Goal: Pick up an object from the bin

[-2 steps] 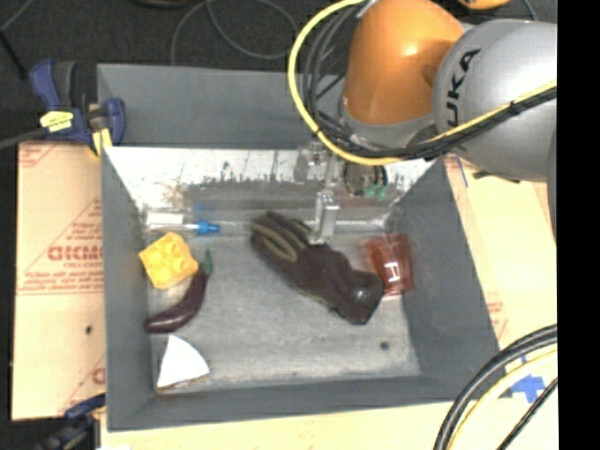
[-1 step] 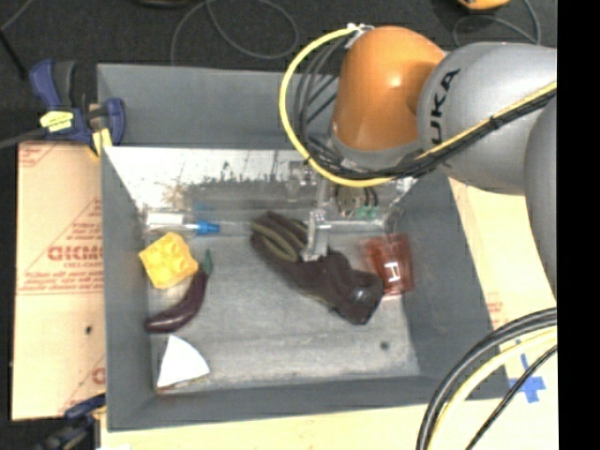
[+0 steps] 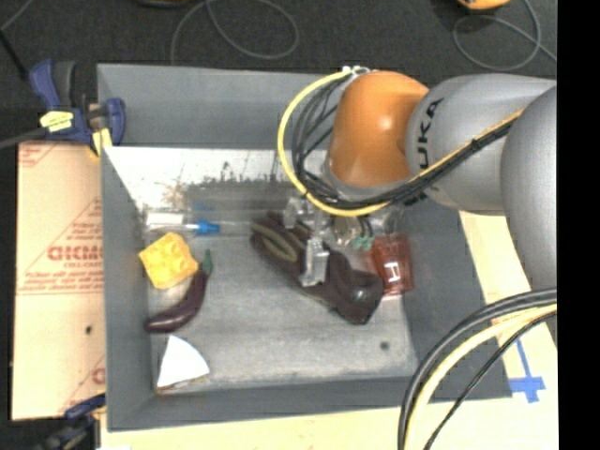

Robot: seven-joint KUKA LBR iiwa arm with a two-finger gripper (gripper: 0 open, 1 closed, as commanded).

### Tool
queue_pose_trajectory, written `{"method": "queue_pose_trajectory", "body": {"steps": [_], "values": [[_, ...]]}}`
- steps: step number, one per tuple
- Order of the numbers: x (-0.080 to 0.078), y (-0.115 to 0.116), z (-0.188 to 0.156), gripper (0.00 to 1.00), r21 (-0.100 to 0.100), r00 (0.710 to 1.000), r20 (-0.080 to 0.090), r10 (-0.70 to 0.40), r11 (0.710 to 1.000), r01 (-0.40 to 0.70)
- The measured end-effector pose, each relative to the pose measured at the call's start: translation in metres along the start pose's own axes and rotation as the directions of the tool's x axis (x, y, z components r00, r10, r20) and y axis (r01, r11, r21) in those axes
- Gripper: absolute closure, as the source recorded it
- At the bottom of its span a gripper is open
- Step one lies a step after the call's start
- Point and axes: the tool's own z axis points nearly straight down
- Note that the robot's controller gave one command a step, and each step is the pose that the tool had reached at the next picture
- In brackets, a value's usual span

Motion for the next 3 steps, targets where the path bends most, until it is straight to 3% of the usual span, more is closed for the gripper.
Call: {"method": "queue_pose_trajectory", "body": {"steps": [1,2,3], "values": [[0.001,0.0,0.037,0.0,-0.001,1.0,-0.006,0.004,1.0,-0.004],[0.006,0.006,0.057,1.0,-0.001,0.997,0.005,0.08,0.997,-0.08],[0.006,0.005,0.057,1.0,-0.002,0.997,0.005,0.081,0.997,-0.081]]}}
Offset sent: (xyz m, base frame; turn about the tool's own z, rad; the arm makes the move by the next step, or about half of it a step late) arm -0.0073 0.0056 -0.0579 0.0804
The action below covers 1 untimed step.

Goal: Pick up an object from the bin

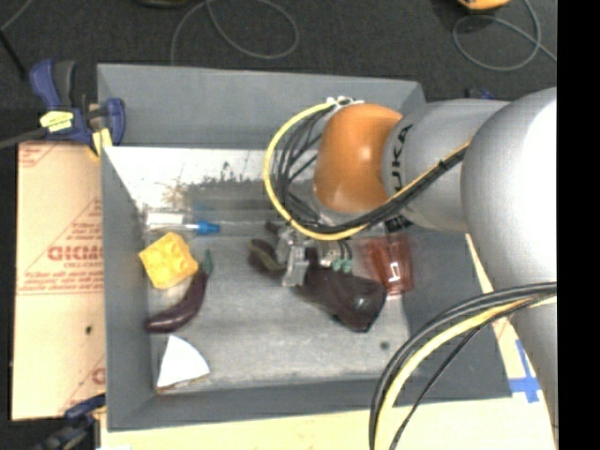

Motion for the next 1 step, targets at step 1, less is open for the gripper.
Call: {"method": "queue_pose_trajectory", "body": {"steps": [1], "values": [[0.0,0.0,0.0,1.0,0.0,1.0,0.0,0.001,1.0,-0.001]]}}
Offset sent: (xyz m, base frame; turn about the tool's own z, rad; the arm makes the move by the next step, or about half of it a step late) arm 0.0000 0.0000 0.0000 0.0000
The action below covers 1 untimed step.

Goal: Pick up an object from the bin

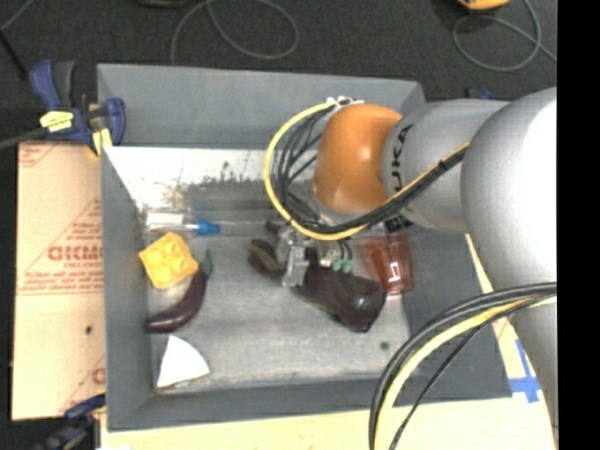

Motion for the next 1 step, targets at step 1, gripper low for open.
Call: {"method": "queue_pose_trajectory", "body": {"steps": [1], "values": [[0.0,0.0,0.0,1.0,0.0,1.0,0.0,0.0,1.0,0.0]]}}
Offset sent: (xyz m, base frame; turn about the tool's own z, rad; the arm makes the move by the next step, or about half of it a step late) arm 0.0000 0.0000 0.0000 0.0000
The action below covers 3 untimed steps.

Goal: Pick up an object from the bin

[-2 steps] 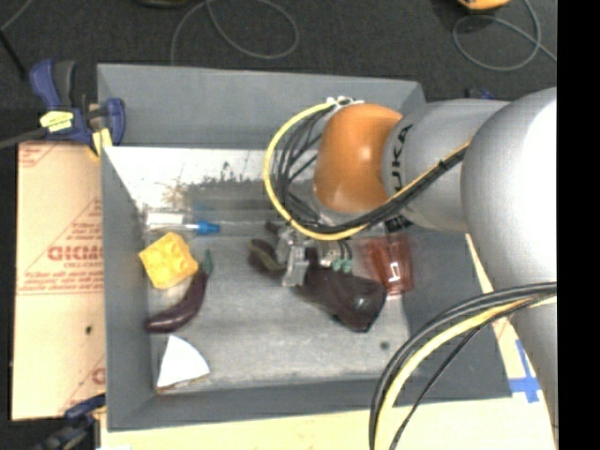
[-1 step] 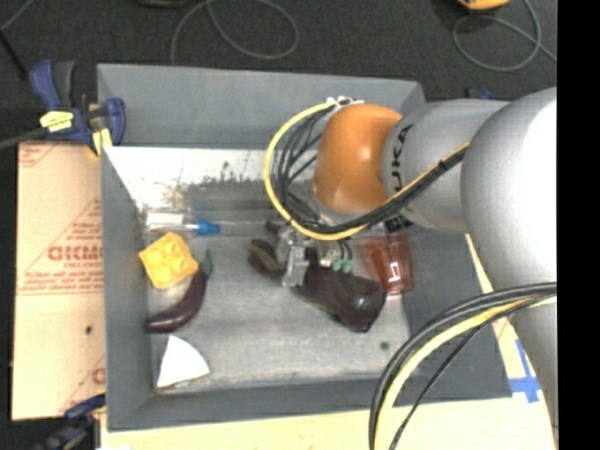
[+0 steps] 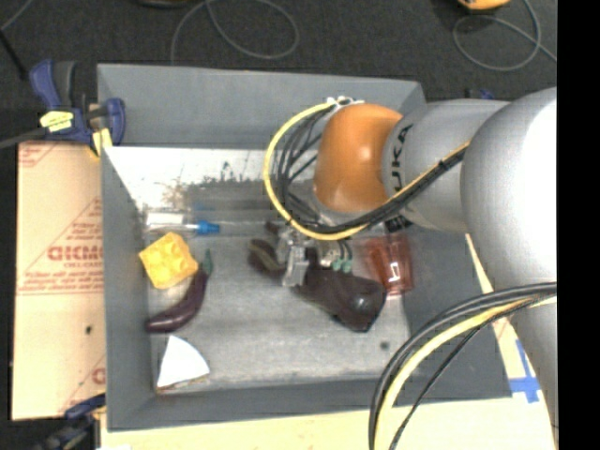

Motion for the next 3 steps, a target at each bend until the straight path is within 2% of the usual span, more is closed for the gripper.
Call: {"method": "queue_pose_trajectory", "body": {"steps": [3], "values": [[0.0,0.0,0.0,1.0,0.0,1.0,0.0,0.001,1.0,-0.001]]}}
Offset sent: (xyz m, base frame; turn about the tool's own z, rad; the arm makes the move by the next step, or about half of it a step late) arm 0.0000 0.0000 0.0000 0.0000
